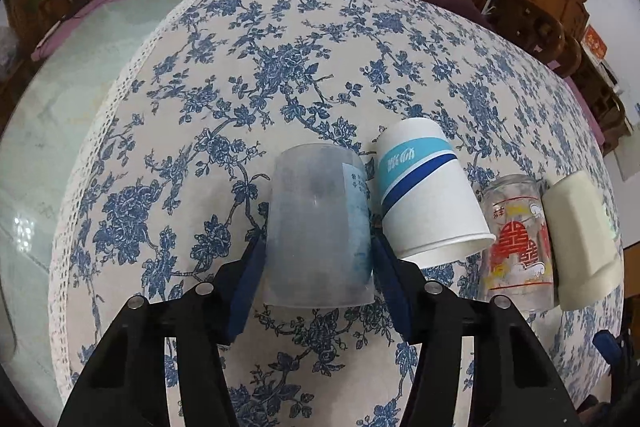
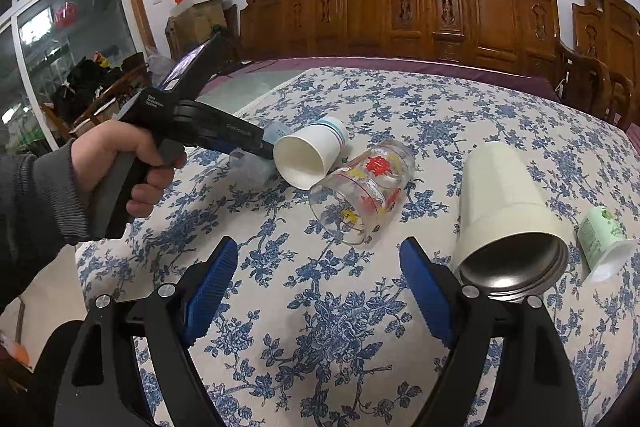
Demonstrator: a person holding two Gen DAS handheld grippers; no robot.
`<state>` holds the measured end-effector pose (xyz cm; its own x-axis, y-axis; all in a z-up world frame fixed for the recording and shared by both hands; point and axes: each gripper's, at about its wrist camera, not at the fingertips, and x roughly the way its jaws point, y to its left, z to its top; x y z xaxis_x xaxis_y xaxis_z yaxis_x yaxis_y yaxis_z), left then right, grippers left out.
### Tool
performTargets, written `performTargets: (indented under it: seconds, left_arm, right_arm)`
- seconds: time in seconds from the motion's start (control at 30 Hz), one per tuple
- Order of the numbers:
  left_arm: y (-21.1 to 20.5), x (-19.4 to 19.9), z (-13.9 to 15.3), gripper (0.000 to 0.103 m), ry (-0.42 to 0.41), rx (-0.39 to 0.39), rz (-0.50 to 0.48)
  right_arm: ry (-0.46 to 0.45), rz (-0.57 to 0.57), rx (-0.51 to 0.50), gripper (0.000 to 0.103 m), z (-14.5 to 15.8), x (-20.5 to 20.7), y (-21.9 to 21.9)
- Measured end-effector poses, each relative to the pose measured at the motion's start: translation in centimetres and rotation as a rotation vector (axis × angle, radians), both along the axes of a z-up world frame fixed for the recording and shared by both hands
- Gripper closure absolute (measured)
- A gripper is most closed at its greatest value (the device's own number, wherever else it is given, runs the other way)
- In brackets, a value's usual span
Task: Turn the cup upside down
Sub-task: 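Lift the clear plastic cup with the right tool and rotate it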
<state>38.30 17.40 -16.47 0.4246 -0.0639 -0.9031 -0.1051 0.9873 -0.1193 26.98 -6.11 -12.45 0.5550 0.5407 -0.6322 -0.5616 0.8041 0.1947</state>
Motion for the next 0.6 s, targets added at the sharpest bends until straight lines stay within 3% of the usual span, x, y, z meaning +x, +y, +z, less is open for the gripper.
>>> performTargets:
  seconds: [0.3, 0.6]
  left_arm:
    - [-0.5, -2.4, 1.1, 0.052, -0.037, 0.021, 0.006]
    - [-3.5, -8.8, 3.8, 0.052, -0.11, 0.013, -0.037]
  right_arm:
    - [-0.015, 0.0, 0.002, 0.018, 1.2, -0.8, -0.7]
    - [-0.034, -0.038, -0.023, 0.018, 2.1, -2.6, -2.5]
